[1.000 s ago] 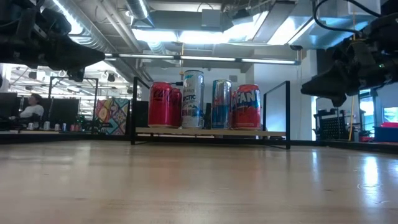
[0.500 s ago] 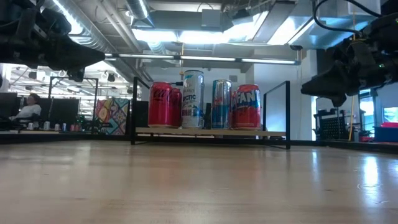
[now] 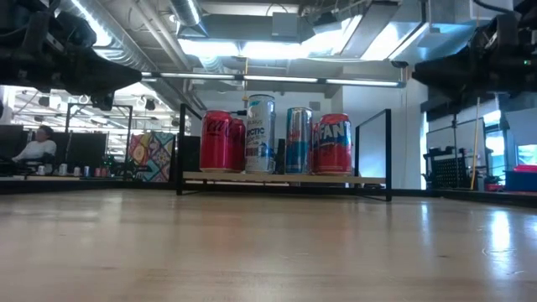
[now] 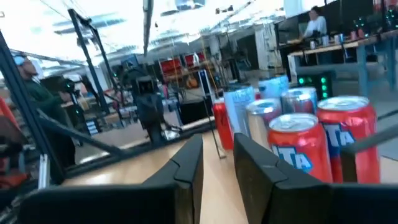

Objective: Place canned beverage on shelf
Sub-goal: Return to Home Position

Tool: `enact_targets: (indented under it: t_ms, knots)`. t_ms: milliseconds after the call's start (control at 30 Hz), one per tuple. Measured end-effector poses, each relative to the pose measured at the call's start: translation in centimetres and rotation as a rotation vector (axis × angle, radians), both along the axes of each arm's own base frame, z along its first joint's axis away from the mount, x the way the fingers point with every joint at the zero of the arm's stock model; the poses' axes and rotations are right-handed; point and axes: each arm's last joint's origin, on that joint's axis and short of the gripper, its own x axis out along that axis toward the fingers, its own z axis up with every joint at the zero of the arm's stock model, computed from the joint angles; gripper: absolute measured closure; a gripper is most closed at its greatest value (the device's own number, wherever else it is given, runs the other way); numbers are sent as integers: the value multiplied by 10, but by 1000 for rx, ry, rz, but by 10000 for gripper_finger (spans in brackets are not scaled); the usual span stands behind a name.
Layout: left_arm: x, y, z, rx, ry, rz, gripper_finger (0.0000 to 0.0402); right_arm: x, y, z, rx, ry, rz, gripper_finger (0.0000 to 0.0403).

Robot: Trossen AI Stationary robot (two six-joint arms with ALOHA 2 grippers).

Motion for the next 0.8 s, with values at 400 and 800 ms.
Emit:
enact_targets:
  t_ms: [400,800]
  knots:
    - [0,0,0,0,-1,7,397,1,-1,-12,36,124,-7,326]
    - [0,0,0,0,-2,7,397,1,0,-12,35,125,-6,326]
